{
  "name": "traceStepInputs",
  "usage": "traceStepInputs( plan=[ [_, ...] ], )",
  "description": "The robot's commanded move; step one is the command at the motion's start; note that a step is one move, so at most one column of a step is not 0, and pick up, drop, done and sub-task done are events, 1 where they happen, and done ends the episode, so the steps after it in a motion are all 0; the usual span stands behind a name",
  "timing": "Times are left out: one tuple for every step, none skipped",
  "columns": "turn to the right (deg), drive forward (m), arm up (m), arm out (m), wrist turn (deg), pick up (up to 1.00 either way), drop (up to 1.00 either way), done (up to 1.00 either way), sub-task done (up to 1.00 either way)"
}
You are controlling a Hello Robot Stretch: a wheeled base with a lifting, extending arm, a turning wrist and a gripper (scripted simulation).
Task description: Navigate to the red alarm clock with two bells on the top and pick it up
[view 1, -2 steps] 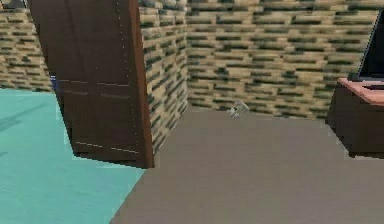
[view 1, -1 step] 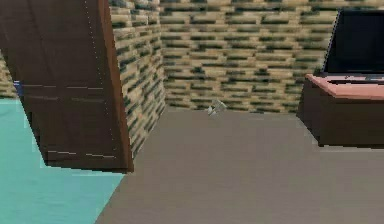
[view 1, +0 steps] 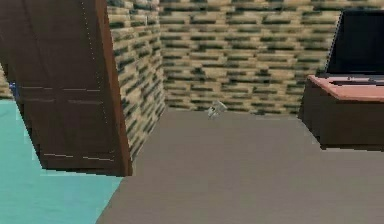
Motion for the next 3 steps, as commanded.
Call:
traceStepInputs(
  plan=[
    [-42.0,0.0,0.0,0.0,0.0,0.0,0.0,0.0,0.0],
    [0.0,0.75,0.0,0.0,0.0,0.0,0.0,0.0,0.0],
    [-39.0,0.0,0.0,0.0,0.0,0.0,0.0,0.0,0.0]
  ],
)
